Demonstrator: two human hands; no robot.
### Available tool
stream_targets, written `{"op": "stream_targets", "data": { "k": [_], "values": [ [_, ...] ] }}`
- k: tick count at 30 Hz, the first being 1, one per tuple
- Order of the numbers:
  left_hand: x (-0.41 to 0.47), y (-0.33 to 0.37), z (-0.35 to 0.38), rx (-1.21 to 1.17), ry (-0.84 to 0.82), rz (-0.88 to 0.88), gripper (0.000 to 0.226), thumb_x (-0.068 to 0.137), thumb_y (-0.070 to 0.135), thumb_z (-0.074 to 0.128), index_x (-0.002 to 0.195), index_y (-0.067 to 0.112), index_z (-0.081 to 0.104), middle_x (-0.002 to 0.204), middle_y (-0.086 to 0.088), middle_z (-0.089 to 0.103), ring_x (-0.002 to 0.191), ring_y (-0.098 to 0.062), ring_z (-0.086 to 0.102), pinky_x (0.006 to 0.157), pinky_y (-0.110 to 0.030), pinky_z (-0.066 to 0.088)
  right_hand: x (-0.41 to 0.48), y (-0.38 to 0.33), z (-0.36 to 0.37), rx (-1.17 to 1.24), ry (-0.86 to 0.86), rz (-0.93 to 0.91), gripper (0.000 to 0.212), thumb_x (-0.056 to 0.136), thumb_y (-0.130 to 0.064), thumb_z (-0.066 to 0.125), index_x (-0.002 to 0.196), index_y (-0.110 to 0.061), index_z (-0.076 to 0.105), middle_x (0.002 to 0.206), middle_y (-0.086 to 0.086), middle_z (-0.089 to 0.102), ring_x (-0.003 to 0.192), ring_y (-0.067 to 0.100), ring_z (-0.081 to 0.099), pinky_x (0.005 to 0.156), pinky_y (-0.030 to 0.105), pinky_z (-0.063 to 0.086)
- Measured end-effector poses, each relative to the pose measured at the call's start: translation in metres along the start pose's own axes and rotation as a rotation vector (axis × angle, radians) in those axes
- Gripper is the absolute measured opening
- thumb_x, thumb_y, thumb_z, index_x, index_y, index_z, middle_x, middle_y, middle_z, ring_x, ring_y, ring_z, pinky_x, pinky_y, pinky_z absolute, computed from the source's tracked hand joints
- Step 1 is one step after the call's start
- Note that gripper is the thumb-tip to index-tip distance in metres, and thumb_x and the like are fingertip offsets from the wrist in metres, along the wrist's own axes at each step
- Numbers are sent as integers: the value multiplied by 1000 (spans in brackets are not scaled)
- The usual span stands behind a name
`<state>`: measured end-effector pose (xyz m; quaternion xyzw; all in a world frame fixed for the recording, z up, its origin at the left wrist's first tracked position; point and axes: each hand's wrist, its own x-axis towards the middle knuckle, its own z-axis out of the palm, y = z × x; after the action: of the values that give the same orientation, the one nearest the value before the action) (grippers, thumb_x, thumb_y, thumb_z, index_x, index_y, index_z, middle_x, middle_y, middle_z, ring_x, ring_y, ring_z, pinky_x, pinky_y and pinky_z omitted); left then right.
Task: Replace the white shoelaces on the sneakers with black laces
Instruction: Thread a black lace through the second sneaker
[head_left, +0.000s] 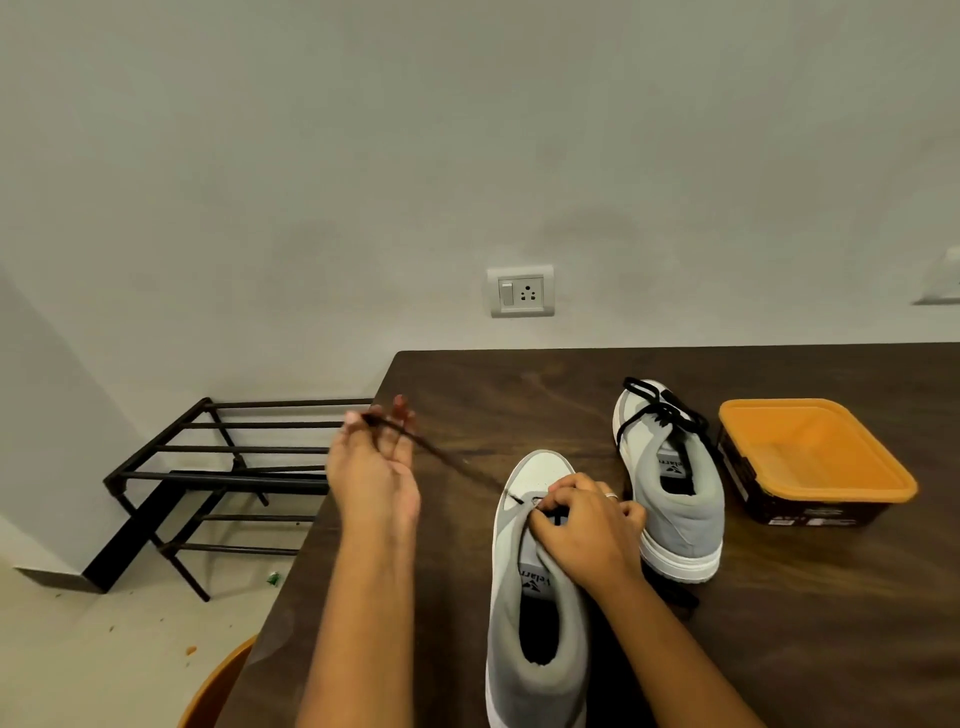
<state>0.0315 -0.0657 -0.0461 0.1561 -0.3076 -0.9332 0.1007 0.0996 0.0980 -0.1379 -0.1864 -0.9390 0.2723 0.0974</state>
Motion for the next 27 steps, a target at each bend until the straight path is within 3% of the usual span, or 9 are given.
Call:
{"op": "stream_targets", "data": {
  "k": [3, 6, 10, 13, 16, 18, 20, 24, 27],
  "values": [
    [6, 21, 1, -29, -11, -24, 29, 102, 15, 39, 75, 14, 49, 64, 1, 49, 37, -3, 47, 39, -13, 40, 1, 0, -2, -48, -9, -15, 19, 80, -52, 54, 86, -38, 66, 108, -23, 54, 111, 2, 45, 90, 34, 23],
    [2, -12, -11, 821, -242, 9, 24, 98, 17, 45, 75, 20, 51, 71, 2, 53, 51, -8, 46, 40, -14, 34, -1, -1, -2, -52, -10, -19, 19, 81, -52, 54, 89, -38, 65, 109, -22, 54, 112, 4, 45, 86, 34, 21],
    [-7, -75, -42, 1831, -697, 83, 22, 95, 39, 48, 102, 20, 58, 110, -5, 55, 102, -26, 57, 86, -33, 45, -2, -1, -2, -53, -10, -15, 20, 82, -53, 53, 89, -38, 65, 110, -20, 55, 113, 5, 46, 89, 35, 22],
    [-12, -85, -45, 1955, -655, 67, 38, 96, 51, 38, 107, 20, 56, 114, -6, 53, 104, -29, 56, 88, -38, 45, -1, 1, -1, -64, -14, -17, 23, 84, -54, 51, 89, -37, 65, 112, -19, 57, 113, 7, 47, 93, 37, 24],
    [-12, -82, -39, 2029, -724, 108, 36, 98, 41, 39, 101, 15, 64, 107, -8, 64, 100, -29, 59, 81, -35, 45, -1, 2, 2, -52, -12, -17, 19, 83, -51, 53, 89, -37, 64, 113, -19, 56, 113, 6, 46, 93, 36, 24],
    [-12, -78, -37, 1773, -747, 9, 32, 99, 30, 42, 84, 12, 63, 87, -8, 65, 87, -27, 59, 72, -31, 43, -1, 2, 3, -40, -13, -12, 17, 83, -51, 54, 90, -37, 63, 111, -20, 56, 114, 5, 46, 93, 36, 24],
    [-21, -69, -29, 1211, -635, -171, 33, 100, 21, 43, 70, 15, 56, 66, 1, 58, 71, -18, 54, 64, -25, 43, 0, 3, 2, -48, -20, -24, 16, 82, -52, 54, 86, -38, 61, 110, -20, 56, 113, 5, 46, 93, 36, 23],
    [-27, -32, -4, 16, -296, -295, 25, 99, 19, 43, 78, 16, 56, 67, 2, 66, 77, -16, 66, 79, -27, 47, 1, 5, 2, -36, -21, -25, 18, 82, -57, 53, 82, -40, 59, 108, -22, 56, 112, 3, 46, 95, 36, 23],
    [-20, 2, 6, -262, -266, -214, 25, 98, 26, 44, 78, 17, 57, 70, 2, 66, 61, -10, 65, 83, -32, 49, 0, 5, 2, -33, -16, -16, 19, 82, -56, 53, 86, -39, 62, 109, -22, 58, 114, 3, 46, 95, 35, 22]
  ]
}}
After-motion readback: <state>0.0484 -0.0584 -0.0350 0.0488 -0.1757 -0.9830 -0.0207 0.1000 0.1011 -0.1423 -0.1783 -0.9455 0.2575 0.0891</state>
